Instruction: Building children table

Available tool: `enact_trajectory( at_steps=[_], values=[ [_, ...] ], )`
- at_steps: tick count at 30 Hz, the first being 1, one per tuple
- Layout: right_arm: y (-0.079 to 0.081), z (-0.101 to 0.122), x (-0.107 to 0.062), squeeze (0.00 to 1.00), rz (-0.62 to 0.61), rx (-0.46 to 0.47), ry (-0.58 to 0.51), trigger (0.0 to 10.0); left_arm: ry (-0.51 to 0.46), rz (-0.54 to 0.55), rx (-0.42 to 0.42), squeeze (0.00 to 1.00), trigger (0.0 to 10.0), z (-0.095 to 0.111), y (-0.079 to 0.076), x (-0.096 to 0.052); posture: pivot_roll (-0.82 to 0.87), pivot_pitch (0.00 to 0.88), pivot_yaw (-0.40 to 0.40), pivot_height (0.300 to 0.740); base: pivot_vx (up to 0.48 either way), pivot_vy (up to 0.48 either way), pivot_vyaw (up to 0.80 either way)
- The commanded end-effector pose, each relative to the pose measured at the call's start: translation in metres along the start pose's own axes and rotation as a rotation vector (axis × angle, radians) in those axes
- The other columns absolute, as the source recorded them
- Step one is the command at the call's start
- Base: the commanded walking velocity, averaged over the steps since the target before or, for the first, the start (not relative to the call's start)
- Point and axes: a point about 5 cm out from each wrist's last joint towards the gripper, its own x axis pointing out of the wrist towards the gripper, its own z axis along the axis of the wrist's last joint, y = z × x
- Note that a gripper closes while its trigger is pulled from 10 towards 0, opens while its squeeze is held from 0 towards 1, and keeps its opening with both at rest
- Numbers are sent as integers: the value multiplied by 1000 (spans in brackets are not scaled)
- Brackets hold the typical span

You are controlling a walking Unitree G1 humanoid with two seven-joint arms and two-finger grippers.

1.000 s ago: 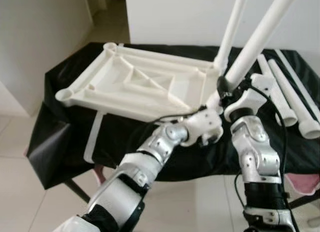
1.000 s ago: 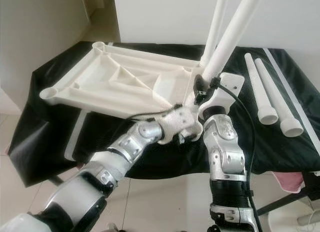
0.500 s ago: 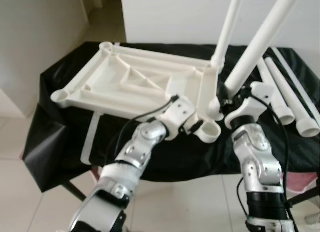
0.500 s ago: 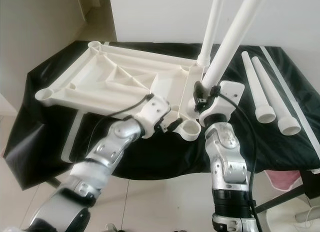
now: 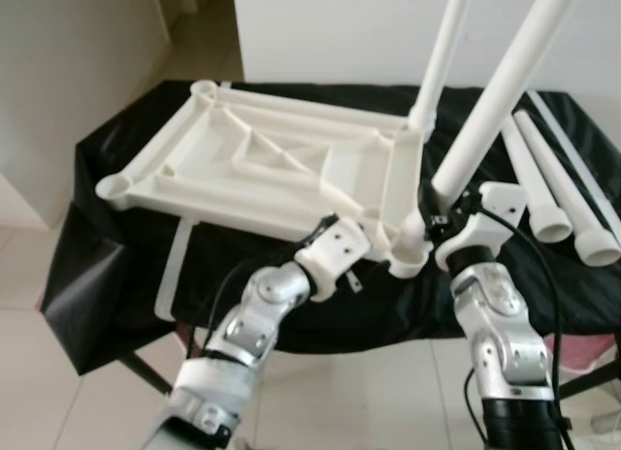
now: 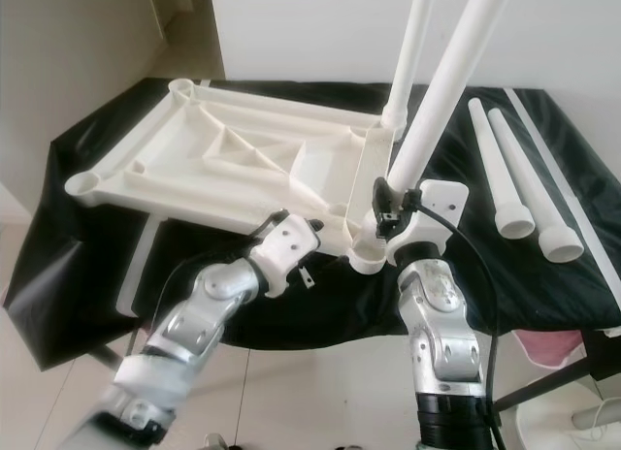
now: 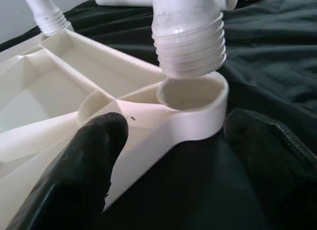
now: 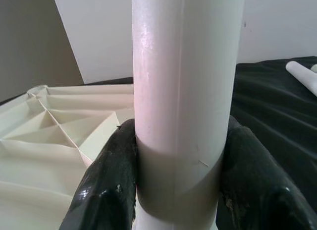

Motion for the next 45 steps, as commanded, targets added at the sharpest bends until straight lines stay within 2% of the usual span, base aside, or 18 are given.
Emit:
enact_trajectory(
  at_steps=[1,7,12,17,23,32,41,43,45],
  values=[
    [3,5,-1,0,17,-3,-32,10000,-10,-7,8,0,10000,3,-1,0,-74,42,-28,740,0,0,0],
    [0,-1,-8,0,17,-12,-14,10000,-1,-35,-30,0,10000,1,-11,-4,-78,37,-23,740,0,0,0],
    [0,-11,-11,0,37,-24,3,10000,-27,-133,-109,0,10000,7,-22,-7,-78,37,-21,740,0,0,0],
    [-1,-19,-8,0,48,-29,21,10000,-20,-181,-126,0,10000,8,-27,-9,-75,35,-23,740,0,0,0],
    [-2,-23,-3,0,47,-25,25,10000,-22,-180,-130,0,10000,12,-27,-10,-69,38,-26,740,0,0,0],
    [6,-26,12,0,79,-33,18,10000,-18,-202,-137,0,10000,17,-30,-13,-54,55,-36,740,0,0,0],
    [4,-34,4,0,96,-45,46,10000,-13,-193,-141,0,10000,17,-29,-15,-49,57,-41,740,0,0,0],
    [2,-37,1,0,98,-61,55,10000,-12,-190,-141,0,10000,17,-29,-15,-51,58,-38,740,0,0,0],
    [-2,-41,-6,0,112,-114,59,10000,-9,-189,-138,0,10000,18,-28,-15,-54,60,-34,740,0,0,0]
  ],
)
